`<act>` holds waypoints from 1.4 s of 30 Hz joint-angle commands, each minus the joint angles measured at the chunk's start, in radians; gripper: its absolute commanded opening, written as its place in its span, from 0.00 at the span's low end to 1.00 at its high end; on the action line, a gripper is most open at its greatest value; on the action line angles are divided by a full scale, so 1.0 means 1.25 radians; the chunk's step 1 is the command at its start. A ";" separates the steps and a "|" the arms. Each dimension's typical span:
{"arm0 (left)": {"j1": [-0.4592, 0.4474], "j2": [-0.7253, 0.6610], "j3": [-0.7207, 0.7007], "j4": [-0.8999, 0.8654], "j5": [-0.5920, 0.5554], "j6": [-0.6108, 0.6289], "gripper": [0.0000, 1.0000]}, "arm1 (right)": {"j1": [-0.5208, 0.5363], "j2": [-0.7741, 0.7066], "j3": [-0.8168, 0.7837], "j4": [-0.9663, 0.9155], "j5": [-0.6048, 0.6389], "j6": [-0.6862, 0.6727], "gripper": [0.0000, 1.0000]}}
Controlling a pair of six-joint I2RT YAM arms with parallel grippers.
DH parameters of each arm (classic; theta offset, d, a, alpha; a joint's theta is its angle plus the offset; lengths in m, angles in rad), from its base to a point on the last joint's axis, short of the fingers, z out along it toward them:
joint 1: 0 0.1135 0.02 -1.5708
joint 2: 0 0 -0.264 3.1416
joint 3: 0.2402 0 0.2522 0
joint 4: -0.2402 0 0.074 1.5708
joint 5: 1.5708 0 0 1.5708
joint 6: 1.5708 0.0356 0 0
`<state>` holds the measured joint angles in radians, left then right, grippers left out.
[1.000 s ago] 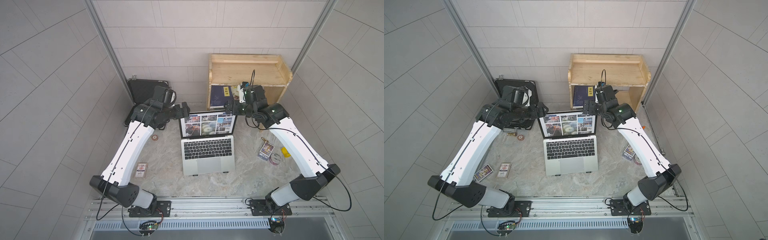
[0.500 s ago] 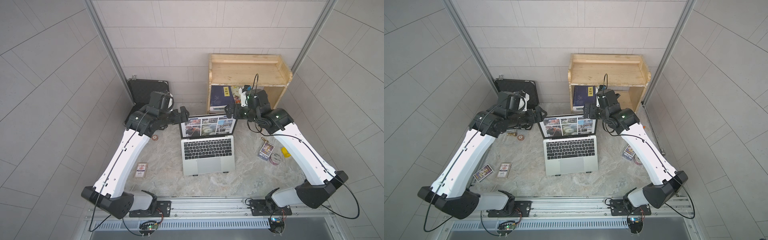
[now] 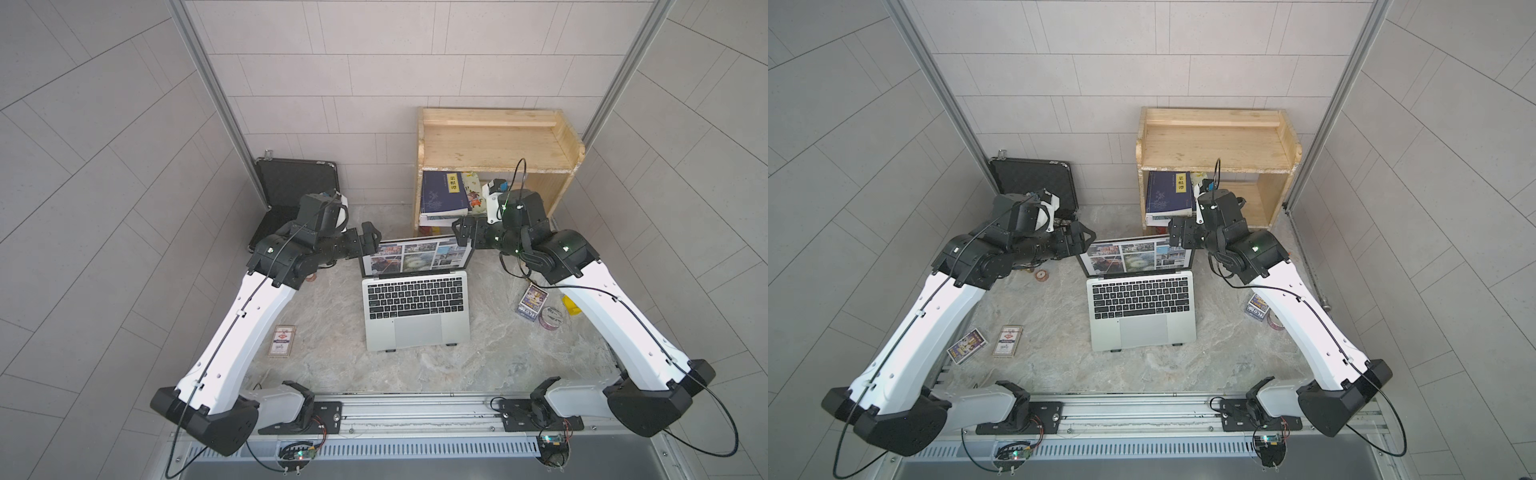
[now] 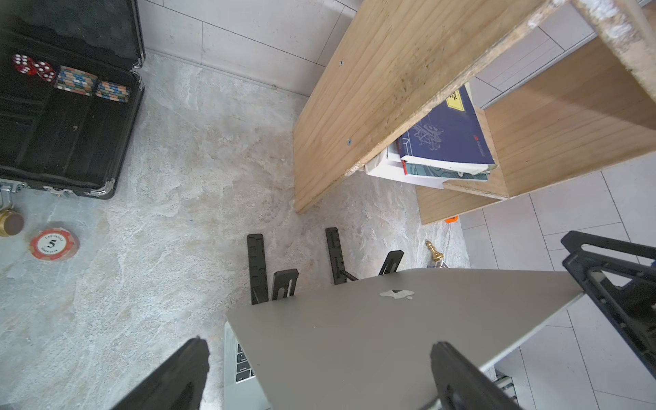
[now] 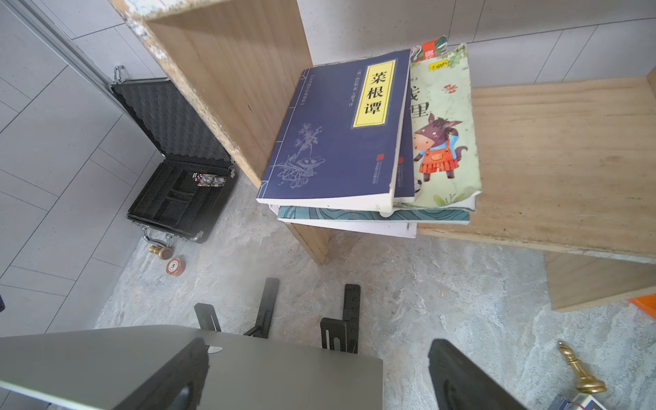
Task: Close the laptop lid and set it aside
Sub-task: Close the lid of the laptop.
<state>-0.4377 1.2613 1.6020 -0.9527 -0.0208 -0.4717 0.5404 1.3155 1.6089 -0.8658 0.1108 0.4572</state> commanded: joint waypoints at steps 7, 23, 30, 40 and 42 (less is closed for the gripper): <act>-0.027 -0.054 -0.063 -0.069 0.017 -0.001 0.97 | 0.014 -0.060 -0.062 -0.040 0.012 0.007 1.00; -0.056 -0.138 -0.143 -0.067 0.027 -0.031 0.97 | 0.062 -0.161 -0.155 -0.042 0.019 0.046 1.00; -0.068 -0.174 -0.189 -0.060 0.023 -0.044 0.97 | 0.083 -0.208 -0.209 -0.046 0.038 0.056 1.00; -0.079 -0.216 -0.234 -0.056 0.025 -0.064 0.97 | 0.095 -0.250 -0.259 -0.051 0.040 0.068 1.00; -0.080 -0.225 -0.245 -0.055 0.027 -0.067 0.97 | 0.098 -0.258 -0.269 -0.051 0.040 0.072 1.00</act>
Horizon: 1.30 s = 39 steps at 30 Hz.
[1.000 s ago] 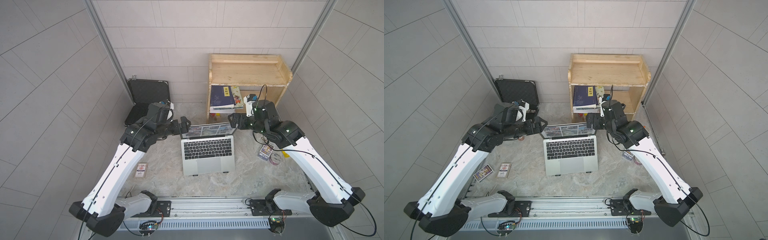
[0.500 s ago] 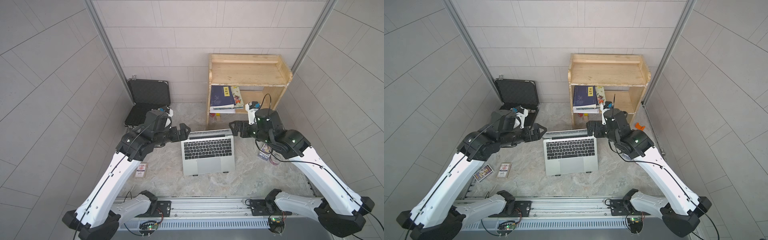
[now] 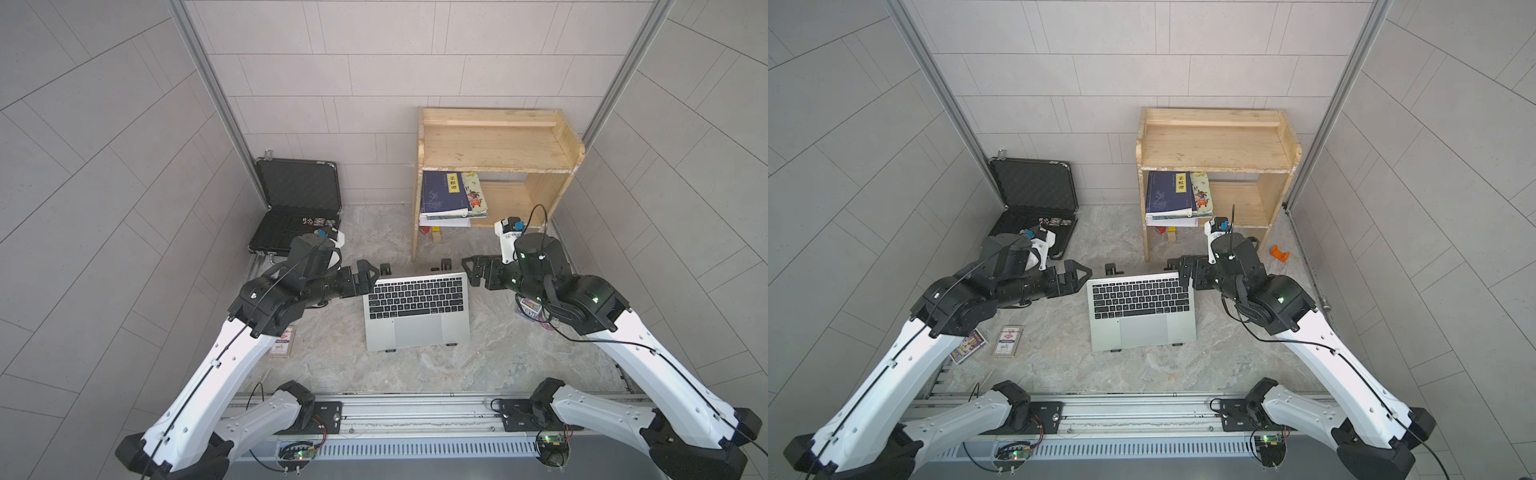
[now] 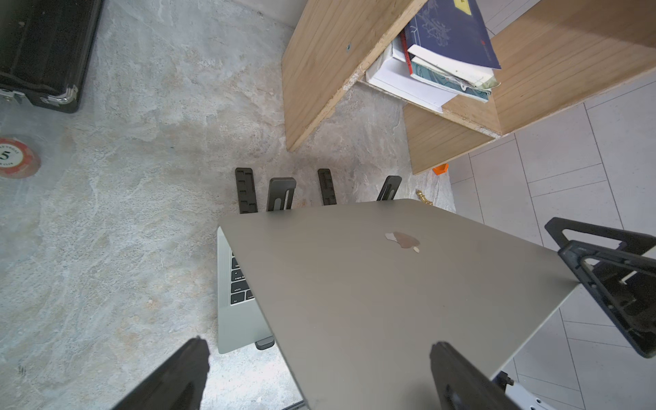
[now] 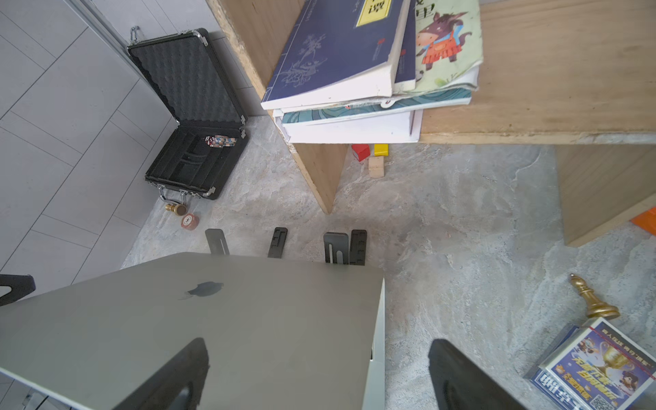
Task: Close the laptop lid and set it aside
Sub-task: Close the lid of the laptop.
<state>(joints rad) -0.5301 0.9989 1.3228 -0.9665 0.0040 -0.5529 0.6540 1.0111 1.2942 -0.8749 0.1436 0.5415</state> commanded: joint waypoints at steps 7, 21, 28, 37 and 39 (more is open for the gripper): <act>-0.011 -0.050 -0.059 -0.044 0.017 -0.016 0.97 | 0.013 -0.042 -0.046 -0.050 0.018 0.010 1.00; -0.034 -0.123 -0.144 -0.047 0.044 -0.059 0.96 | 0.034 -0.107 -0.113 -0.066 0.017 0.040 1.00; -0.045 -0.160 -0.184 -0.051 0.071 -0.085 0.96 | 0.044 -0.133 -0.143 -0.073 0.015 0.055 1.00; -0.059 -0.196 -0.226 -0.054 0.077 -0.103 0.96 | 0.057 -0.167 -0.189 -0.082 0.015 0.073 1.00; -0.061 -0.200 -0.238 -0.056 0.083 -0.107 0.96 | 0.060 -0.178 -0.200 -0.082 0.015 0.079 1.00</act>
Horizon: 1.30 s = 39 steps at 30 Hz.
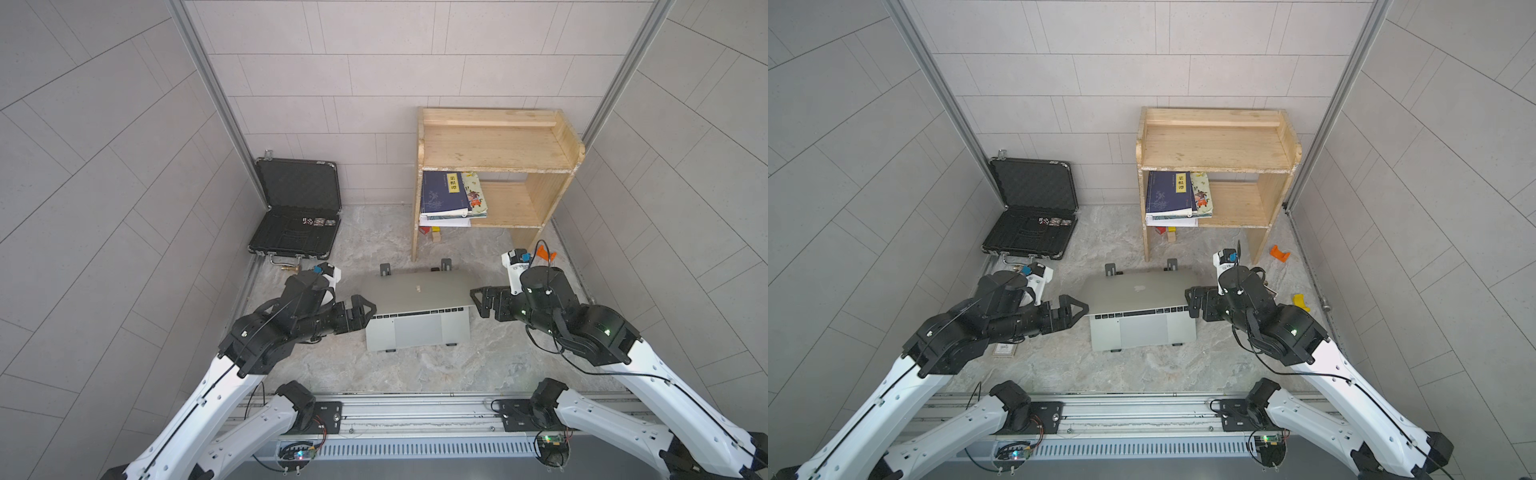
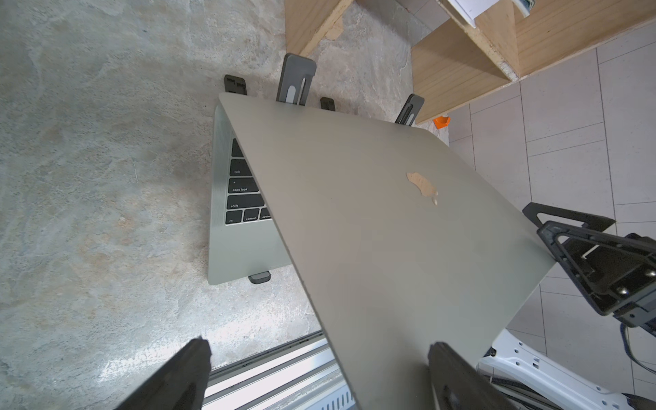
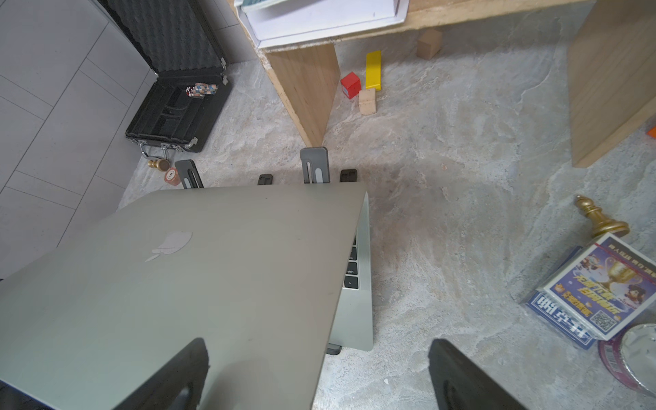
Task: Close the laptop lid and set it aside
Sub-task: Close the lid of the laptop.
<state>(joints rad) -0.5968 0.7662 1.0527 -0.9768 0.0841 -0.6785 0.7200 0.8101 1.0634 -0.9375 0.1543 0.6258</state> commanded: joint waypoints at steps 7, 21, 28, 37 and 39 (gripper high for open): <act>-0.014 -0.028 -0.070 -0.043 0.021 -0.028 0.96 | 0.010 -0.053 -0.062 -0.036 0.005 0.025 1.00; -0.019 -0.062 -0.158 -0.018 0.015 -0.056 0.96 | 0.013 -0.088 -0.145 -0.021 -0.014 0.054 1.00; -0.019 -0.070 -0.192 0.000 0.013 -0.063 0.96 | 0.014 -0.096 -0.177 -0.004 -0.019 0.066 1.00; -0.021 -0.071 -0.244 0.047 0.015 -0.093 0.96 | 0.014 -0.091 -0.220 0.031 -0.027 0.073 1.00; -0.023 -0.072 -0.261 0.065 0.013 -0.104 0.96 | 0.014 -0.085 -0.229 0.042 -0.029 0.074 1.00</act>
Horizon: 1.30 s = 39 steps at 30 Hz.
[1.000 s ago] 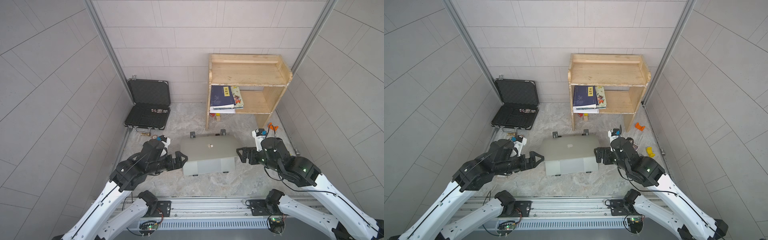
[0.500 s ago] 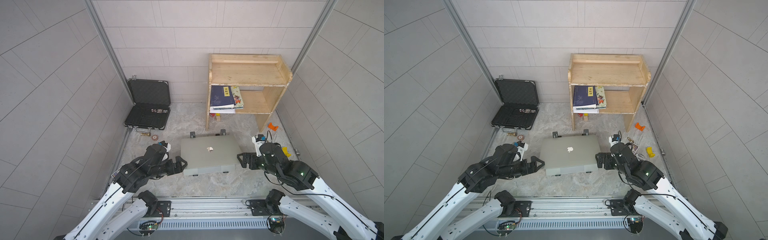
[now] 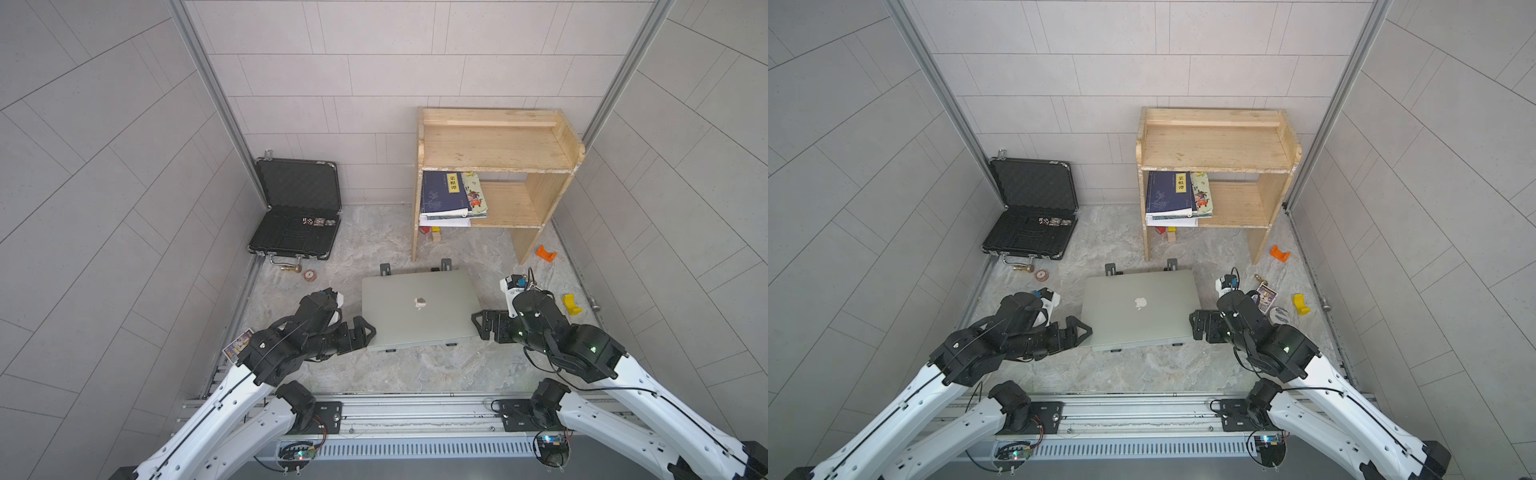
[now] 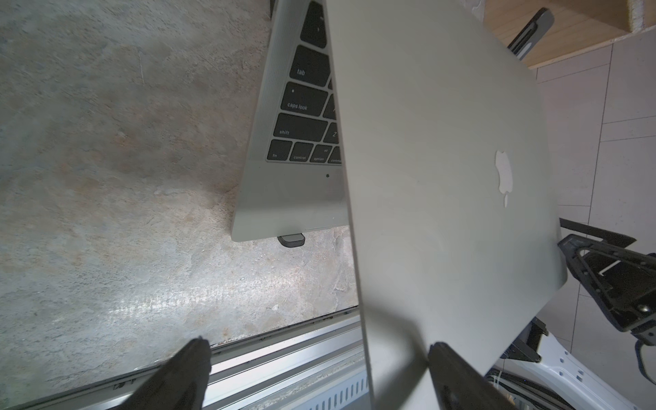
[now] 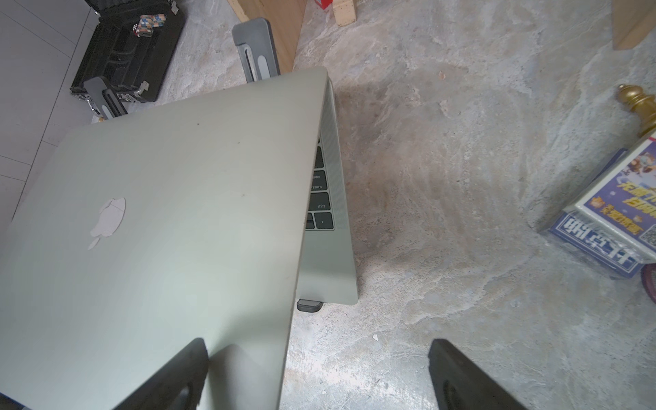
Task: Close the laptop lid and set it aside
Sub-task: Close the lid of the laptop.
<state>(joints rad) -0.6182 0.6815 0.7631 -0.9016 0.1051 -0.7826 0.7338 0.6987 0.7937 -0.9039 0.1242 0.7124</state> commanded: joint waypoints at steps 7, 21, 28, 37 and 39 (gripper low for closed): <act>-0.006 0.018 -0.064 0.066 -0.036 -0.037 0.96 | 0.003 0.029 -0.038 0.062 -0.007 0.004 1.00; -0.006 0.071 -0.108 0.136 -0.078 -0.028 0.96 | 0.003 0.074 -0.085 0.124 -0.002 -0.003 1.00; -0.006 0.117 -0.137 0.174 -0.086 -0.028 0.96 | 0.003 0.102 -0.103 0.159 -0.002 -0.002 1.00; -0.006 0.172 -0.153 0.225 -0.092 -0.027 0.96 | 0.004 0.147 -0.118 0.201 0.003 -0.009 1.00; -0.006 0.184 -0.156 0.235 -0.094 -0.026 0.96 | 0.003 0.161 -0.120 0.212 0.005 -0.013 1.00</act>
<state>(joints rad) -0.6224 0.8913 0.5930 -0.6182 0.0135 -0.8223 0.7338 0.8875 0.6533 -0.6785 0.1131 0.7132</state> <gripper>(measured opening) 0.960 0.999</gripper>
